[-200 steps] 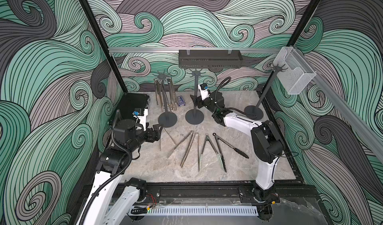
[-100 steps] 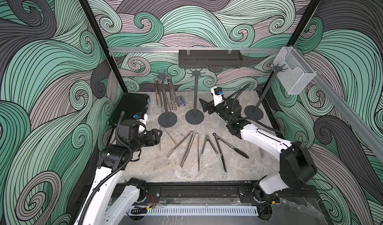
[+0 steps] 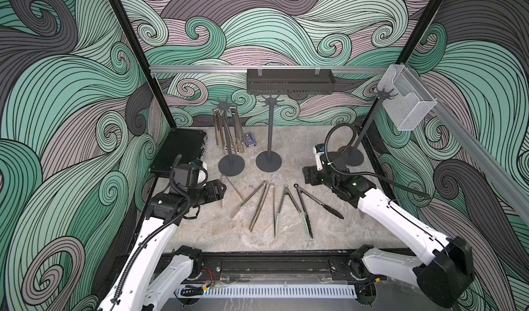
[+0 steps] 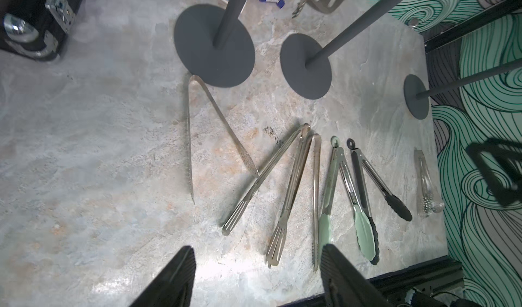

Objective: Hang food tongs on kitchen utensil racks
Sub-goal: Pick up the food tongs from the center of the board.

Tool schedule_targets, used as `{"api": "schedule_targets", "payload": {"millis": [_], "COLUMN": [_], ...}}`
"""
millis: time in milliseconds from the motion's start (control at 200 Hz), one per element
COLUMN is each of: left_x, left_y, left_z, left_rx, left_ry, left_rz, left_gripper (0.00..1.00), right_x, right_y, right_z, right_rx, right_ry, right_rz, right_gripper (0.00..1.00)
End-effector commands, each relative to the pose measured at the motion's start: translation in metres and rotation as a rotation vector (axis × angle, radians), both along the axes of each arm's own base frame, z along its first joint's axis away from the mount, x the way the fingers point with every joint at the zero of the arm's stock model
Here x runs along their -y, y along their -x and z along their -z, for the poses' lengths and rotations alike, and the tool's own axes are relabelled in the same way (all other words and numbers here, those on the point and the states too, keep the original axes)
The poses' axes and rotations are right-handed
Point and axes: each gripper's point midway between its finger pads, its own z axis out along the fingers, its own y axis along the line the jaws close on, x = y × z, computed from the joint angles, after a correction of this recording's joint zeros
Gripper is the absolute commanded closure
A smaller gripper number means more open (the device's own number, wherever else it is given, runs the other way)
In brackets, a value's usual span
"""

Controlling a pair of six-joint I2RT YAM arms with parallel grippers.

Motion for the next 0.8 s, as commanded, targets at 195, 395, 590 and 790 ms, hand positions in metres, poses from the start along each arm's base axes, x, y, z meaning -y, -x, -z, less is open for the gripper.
{"api": "schedule_targets", "payload": {"millis": [195, 395, 590, 790], "left_x": [-0.011, -0.019, -0.026, -0.022], "left_y": [-0.015, -0.032, -0.048, -0.061], "left_z": [0.080, 0.130, 0.159, 0.176], "left_rx": [-0.331, -0.490, -0.483, -0.448], "left_ry": [-0.098, -0.198, -0.245, -0.238], "left_rz": [-0.107, -0.139, -0.176, -0.166], "left_gripper": [0.47, 0.52, 0.54, 0.58], "right_x": [0.020, 0.019, 0.021, 0.020], "right_y": [0.050, 0.052, 0.054, 0.055], "right_z": [0.029, 0.025, 0.022, 0.025], "right_rx": [-0.140, -0.115, -0.094, -0.103], "right_ry": [-0.042, -0.045, -0.037, -0.045], "right_rz": [0.036, 0.004, -0.015, -0.020], "right_gripper": [0.15, 0.15, 0.15, 0.14]}}
